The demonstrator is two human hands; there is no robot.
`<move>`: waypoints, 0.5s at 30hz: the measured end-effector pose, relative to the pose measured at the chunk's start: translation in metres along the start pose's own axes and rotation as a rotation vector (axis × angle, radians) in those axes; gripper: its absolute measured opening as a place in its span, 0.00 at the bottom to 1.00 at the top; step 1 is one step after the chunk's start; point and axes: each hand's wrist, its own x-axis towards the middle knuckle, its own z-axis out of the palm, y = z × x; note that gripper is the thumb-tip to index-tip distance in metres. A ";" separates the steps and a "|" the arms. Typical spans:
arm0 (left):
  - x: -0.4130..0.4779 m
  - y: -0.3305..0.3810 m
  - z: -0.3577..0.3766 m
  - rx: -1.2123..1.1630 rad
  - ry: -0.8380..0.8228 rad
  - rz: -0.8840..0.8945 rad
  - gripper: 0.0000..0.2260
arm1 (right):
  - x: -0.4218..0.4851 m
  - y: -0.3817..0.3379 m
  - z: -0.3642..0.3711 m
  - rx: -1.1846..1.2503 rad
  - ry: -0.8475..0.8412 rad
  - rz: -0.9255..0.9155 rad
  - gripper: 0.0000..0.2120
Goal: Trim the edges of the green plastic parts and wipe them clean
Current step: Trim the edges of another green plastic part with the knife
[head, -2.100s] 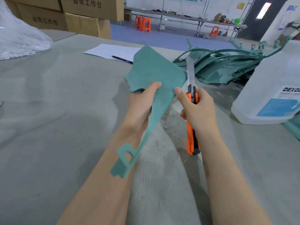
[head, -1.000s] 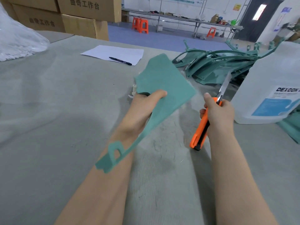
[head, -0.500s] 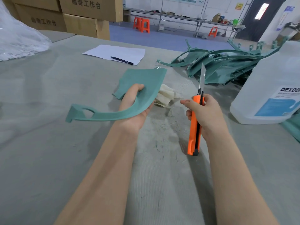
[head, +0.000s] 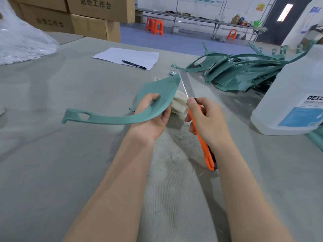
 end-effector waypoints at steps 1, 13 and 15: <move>0.000 0.000 0.000 -0.004 -0.007 -0.004 0.04 | -0.001 0.000 0.002 -0.021 0.001 -0.021 0.11; -0.006 0.000 0.005 0.101 -0.040 -0.097 0.04 | 0.003 0.006 -0.001 -0.052 0.152 -0.051 0.16; -0.006 0.001 0.005 0.102 -0.046 -0.116 0.04 | 0.003 0.007 -0.001 -0.058 0.146 -0.063 0.15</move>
